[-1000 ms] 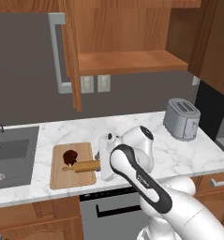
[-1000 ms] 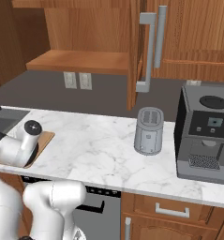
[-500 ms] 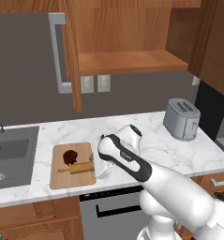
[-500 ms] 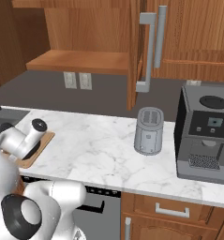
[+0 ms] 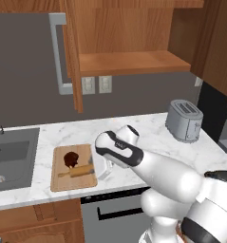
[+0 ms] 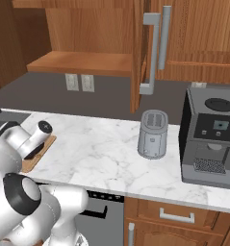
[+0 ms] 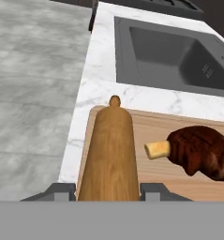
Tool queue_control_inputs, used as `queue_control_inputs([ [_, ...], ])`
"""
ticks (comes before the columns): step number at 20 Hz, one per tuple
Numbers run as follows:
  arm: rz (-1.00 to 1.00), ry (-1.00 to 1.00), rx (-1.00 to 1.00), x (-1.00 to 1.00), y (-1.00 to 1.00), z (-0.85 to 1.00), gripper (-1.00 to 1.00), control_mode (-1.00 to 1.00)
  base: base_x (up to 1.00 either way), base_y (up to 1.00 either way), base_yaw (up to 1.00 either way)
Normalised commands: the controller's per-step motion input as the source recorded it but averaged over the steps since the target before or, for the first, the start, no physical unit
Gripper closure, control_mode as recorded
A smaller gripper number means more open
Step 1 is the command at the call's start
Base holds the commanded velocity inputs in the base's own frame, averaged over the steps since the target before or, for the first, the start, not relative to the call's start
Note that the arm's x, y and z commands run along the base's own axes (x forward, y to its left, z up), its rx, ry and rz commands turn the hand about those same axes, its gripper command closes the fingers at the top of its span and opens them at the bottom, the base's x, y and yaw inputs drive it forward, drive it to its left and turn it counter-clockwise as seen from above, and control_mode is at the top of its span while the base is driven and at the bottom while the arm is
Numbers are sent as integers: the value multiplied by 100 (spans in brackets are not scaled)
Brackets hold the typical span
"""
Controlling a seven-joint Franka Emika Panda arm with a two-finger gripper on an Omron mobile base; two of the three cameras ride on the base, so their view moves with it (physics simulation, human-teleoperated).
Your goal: Open the cabinet, retrieve the rolling pin, and place it next to the meat on the cutting board to prepare for tenderizing.
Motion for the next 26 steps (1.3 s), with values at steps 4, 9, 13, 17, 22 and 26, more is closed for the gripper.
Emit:
queue_control_inputs([
  [4,3,-1,0,1,15,-26,100,-100,0,0,0],
  [9,3,-4,0,0,18,-23,100,-100,0,0,0],
  [13,2,-3,0,3,11,-10,100,-100,0,0,0],
  [17,1,-3,0,3,7,-7,100,-100,0,0,0],
  [22,2,-2,-1,2,5,-9,100,-100,0,0,0],
  [26,1,0,0,9,3,-9,100,-100,0,0,0],
])
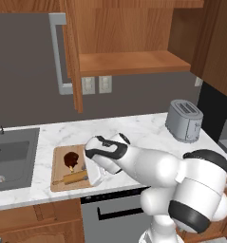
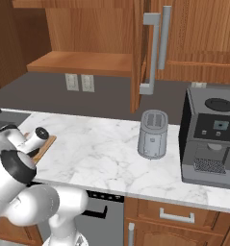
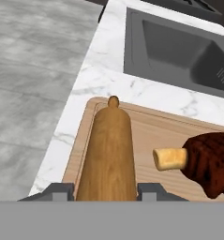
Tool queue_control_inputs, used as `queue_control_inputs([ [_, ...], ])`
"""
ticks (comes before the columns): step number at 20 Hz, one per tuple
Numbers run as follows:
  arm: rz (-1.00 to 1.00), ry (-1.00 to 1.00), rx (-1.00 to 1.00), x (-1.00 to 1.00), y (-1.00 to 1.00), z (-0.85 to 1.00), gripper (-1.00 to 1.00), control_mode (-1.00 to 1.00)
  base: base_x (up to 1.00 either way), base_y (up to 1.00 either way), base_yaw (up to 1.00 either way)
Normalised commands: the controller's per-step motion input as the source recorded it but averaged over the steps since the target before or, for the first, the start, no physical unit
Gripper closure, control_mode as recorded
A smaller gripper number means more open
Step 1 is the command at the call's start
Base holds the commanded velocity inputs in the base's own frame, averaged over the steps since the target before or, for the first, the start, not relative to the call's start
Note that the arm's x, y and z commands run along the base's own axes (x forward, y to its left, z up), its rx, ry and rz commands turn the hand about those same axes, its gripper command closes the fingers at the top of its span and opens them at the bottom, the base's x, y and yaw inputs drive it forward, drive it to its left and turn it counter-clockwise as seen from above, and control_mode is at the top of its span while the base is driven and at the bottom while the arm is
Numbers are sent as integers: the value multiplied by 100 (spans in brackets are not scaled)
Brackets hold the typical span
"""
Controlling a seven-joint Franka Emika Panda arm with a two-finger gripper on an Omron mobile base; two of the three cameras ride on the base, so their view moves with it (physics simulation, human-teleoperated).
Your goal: Open the cabinet, retrieve the rolling pin, and place it next to the meat on the cutting board to prepare for tenderizing.
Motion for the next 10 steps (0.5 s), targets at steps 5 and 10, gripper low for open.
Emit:
queue_control_inputs([
  [5,2,0,0,16,0,-8,100,-100,0,0,0],
  [10,1,0,-1,14,1,-11,-100,-100,0,0,0],
])
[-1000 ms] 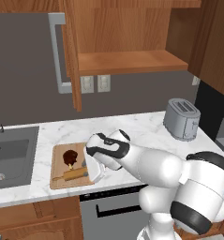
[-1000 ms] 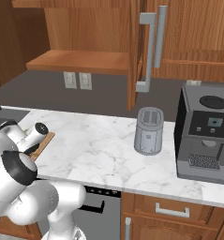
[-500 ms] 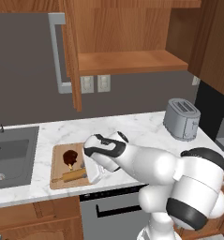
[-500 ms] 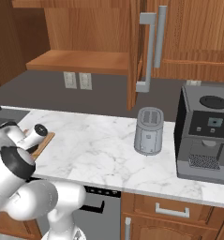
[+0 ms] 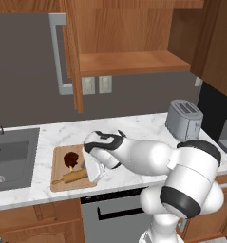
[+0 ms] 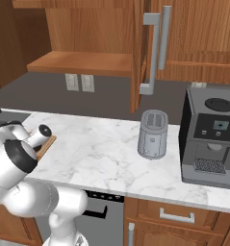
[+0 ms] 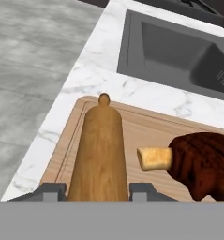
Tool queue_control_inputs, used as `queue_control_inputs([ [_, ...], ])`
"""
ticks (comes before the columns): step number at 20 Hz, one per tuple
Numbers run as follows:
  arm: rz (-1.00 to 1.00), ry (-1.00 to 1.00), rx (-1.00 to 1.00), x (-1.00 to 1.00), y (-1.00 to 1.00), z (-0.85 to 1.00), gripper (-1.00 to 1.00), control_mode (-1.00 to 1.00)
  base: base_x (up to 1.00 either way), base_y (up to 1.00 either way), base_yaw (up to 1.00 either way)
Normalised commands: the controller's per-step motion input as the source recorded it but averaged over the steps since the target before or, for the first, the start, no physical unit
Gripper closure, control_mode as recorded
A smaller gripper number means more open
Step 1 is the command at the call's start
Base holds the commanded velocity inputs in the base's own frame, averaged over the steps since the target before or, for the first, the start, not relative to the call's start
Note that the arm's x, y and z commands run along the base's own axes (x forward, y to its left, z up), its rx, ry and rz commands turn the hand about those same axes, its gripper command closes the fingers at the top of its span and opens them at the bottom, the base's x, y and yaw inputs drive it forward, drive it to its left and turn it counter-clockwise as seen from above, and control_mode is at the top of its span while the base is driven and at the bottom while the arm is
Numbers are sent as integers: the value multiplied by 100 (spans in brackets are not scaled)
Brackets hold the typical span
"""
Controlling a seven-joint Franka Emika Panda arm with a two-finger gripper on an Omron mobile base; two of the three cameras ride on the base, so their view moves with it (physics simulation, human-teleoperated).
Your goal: Open the cabinet, retrieve the rolling pin, and place it next to the meat on the cutting board to prepare for tenderizing.
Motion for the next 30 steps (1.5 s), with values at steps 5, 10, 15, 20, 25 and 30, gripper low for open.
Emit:
queue_control_inputs([
  [5,2,0,-1,1,11,-11,-100,-100,0,0,0],
  [10,0,-2,0,-4,3,0,-100,-100,0,0,0],
  [15,0,-7,-1,-1,0,15,-100,-100,0,0,0],
  [20,0,-5,-1,-7,0,32,-100,-100,0,0,0],
  [25,0,-2,0,-11,-4,39,-100,-100,0,0,0],
  [30,-5,-1,0,-19,-27,43,-100,-100,0,0,0],
])
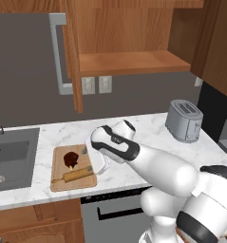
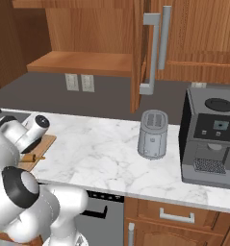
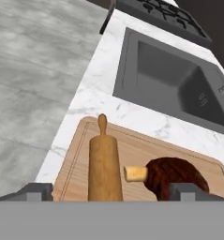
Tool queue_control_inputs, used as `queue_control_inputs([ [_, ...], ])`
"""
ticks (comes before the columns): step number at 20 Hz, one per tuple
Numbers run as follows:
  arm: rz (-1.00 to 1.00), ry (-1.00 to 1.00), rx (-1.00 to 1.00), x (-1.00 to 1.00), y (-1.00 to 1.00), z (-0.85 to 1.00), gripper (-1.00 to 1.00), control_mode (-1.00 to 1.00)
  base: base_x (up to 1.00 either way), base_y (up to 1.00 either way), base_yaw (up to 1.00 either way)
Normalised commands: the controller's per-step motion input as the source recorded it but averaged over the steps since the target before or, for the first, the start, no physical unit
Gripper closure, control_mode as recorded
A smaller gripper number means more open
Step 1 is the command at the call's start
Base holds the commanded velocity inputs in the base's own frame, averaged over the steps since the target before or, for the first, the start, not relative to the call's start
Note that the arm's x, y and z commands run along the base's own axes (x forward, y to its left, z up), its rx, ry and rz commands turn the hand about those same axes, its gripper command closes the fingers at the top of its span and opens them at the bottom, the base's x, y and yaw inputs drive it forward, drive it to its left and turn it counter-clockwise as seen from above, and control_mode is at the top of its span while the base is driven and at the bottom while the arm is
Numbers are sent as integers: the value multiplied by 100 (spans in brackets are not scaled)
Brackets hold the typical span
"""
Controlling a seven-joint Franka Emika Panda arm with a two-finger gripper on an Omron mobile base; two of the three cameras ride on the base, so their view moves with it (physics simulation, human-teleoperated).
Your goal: Open the cabinet, retrieve the rolling pin, and place it next to the meat on the cutting board to prepare for tenderizing.
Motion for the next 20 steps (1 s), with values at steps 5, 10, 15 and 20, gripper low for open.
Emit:
queue_control_inputs([
  [5,-7,0,0,-19,-31,43,-100,-100,0,0,0],
  [10,-8,0,0,-19,-33,49,-100,-100,0,0,0],
  [15,-11,0,0,-18,-30,54,-100,-100,0,0,0],
  [20,-13,0,0,-31,-30,50,-100,-100,0,0,0],
])
